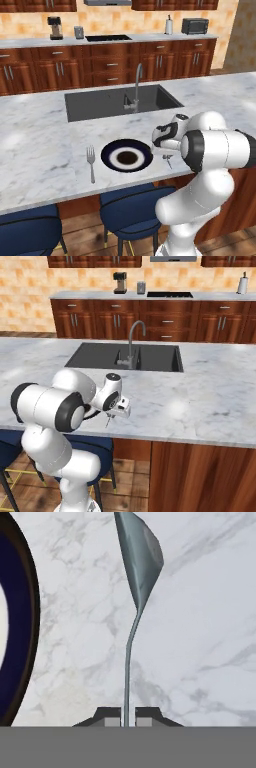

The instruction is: Take the fork and place it on the left side of the plate. Then take the spoon and place it on the right side of the plate. Make sure they're directly next to the plate.

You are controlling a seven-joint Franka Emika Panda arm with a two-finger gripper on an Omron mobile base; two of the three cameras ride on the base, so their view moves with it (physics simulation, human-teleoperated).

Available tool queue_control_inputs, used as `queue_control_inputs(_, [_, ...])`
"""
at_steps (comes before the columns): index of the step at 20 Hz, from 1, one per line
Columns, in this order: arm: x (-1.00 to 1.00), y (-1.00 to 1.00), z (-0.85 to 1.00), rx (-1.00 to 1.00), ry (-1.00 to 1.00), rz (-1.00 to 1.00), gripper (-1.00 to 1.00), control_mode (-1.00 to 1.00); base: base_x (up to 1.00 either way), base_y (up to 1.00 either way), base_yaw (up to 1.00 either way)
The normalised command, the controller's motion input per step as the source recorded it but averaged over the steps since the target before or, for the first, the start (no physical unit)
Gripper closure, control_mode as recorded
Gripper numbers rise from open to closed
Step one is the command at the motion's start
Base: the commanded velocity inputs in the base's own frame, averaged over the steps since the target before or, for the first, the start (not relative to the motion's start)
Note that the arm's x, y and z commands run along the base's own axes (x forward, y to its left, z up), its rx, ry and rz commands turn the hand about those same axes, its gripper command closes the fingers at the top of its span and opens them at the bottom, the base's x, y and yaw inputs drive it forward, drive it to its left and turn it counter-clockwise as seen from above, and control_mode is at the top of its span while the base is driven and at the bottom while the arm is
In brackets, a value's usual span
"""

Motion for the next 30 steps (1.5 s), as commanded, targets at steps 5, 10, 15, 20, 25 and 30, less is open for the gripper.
queue_control_inputs(5, [0.22,0.08,-0.21,0.0,-0.01,0.0,1.0,-1.0,0.0,0.0,0.0])
queue_control_inputs(10, [0.21,0.03,-0.17,0.0,-0.01,0.0,1.0,-1.0,0.0,0.0,0.0])
queue_control_inputs(15, [0.14,0.0,-0.18,0.01,-0.01,0.0,-1.0,-1.0,0.0,0.0,0.0])
queue_control_inputs(20, [-0.02,0.0,-0.06,0.01,-0.07,0.0,-1.0,-1.0,0.0,0.0,0.0])
queue_control_inputs(25, [-0.49,0.0,0.54,0.0,-0.13,0.0,-1.0,-1.0,0.0,0.0,0.0])
queue_control_inputs(30, [-0.65,0.04,0.96,0.0,-0.06,0.02,-1.0,-1.0,0.0,0.0,0.0])
